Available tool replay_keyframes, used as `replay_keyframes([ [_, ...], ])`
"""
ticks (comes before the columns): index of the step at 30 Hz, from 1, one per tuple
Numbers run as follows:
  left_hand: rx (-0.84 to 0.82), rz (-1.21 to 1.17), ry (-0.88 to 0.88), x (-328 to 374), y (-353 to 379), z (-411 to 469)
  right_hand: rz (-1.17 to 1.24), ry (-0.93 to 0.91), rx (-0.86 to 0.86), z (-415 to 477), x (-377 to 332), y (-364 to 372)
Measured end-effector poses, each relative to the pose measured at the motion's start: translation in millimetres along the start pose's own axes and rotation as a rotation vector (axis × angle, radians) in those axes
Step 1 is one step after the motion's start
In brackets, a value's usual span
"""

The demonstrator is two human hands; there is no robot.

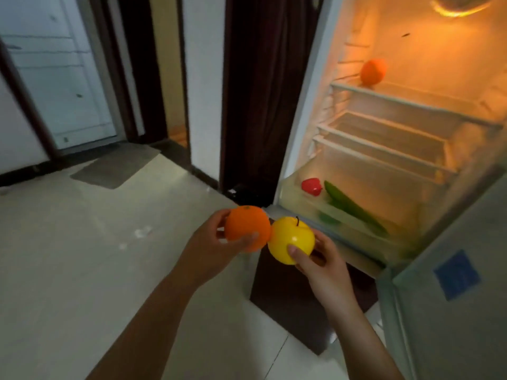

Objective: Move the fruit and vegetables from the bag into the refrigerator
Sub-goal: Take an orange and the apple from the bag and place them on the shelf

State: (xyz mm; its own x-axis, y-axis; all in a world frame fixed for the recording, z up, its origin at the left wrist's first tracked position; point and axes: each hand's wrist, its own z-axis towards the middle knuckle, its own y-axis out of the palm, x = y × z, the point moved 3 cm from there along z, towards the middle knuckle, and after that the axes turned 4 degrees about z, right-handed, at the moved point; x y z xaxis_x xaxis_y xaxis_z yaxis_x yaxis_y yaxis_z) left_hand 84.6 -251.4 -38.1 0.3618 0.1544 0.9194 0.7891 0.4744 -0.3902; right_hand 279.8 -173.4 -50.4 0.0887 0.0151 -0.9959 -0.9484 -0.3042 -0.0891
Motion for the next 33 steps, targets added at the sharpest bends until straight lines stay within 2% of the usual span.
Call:
replay_keyframes([
  [8, -0.167, -0.217, 0.073, 44, 58, 125, -0.091, -0.086, 0.298, 81, -34, -33],
  [14, -0.258, -0.224, 0.155, 92, 106, 209, -0.091, -0.18, 0.388, 162, -67, -76],
  [19, -0.213, -0.208, 0.277, 142, 133, 283, -0.104, -0.224, 0.419, 232, -94, -107],
  [24, -0.081, -0.229, 0.439, 200, 151, 344, -0.093, -0.294, 0.548, 293, -127, -144],
  [27, -0.02, -0.24, 0.471, 225, 157, 377, -0.068, -0.317, 0.595, 324, -141, -162],
  [33, -0.099, -0.158, 0.514, 260, 180, 445, -0.156, -0.378, 0.626, 380, -174, -182],
])
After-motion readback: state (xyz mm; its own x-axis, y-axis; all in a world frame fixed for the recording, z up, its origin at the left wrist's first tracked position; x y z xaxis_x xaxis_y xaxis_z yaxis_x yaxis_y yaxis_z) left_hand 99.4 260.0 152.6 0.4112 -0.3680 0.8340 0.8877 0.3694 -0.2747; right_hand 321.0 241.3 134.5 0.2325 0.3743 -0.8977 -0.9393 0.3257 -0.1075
